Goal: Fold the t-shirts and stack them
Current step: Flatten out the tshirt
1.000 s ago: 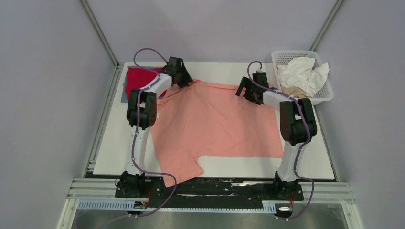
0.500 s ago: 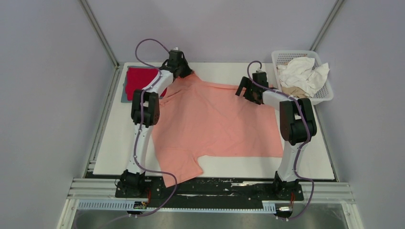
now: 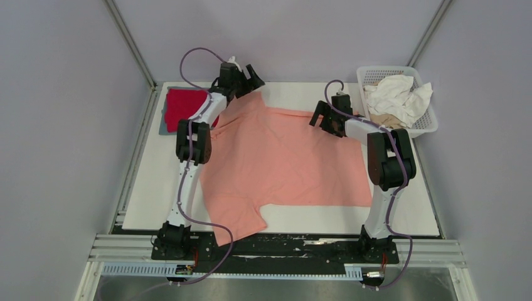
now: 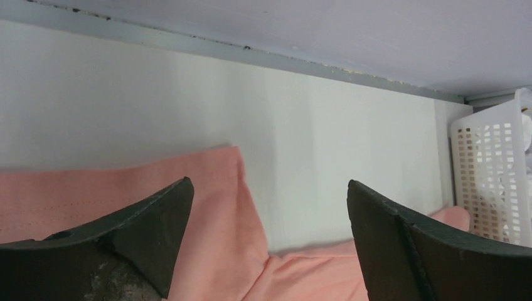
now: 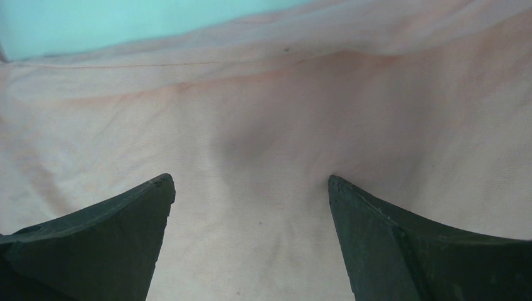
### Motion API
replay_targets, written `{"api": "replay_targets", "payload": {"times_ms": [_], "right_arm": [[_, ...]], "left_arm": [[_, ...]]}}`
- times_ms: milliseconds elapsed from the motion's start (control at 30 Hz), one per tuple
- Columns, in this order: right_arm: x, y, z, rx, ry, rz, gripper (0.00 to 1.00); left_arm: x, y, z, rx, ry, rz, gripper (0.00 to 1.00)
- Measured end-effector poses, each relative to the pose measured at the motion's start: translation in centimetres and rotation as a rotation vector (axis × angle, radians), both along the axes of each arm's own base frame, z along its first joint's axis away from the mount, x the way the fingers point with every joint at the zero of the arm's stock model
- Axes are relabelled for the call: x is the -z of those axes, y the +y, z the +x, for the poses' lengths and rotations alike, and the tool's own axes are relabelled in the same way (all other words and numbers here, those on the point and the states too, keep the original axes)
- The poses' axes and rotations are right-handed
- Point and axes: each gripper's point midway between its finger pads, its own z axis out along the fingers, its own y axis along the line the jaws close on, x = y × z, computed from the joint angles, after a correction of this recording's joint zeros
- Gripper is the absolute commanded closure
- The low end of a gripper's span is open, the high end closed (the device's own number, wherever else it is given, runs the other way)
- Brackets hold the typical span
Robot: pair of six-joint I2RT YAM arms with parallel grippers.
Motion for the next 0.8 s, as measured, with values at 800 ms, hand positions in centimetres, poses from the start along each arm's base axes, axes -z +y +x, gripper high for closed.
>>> {"api": "replay_targets", "payload": {"times_ms": [800], "right_arm": [[-0.2, -1.7, 6.4, 0.071, -0.052, -0.065, 0.0]], "left_arm": [[0.2, -1.7, -28.4, 0.175, 0.196, 0.216, 0.0]]}}
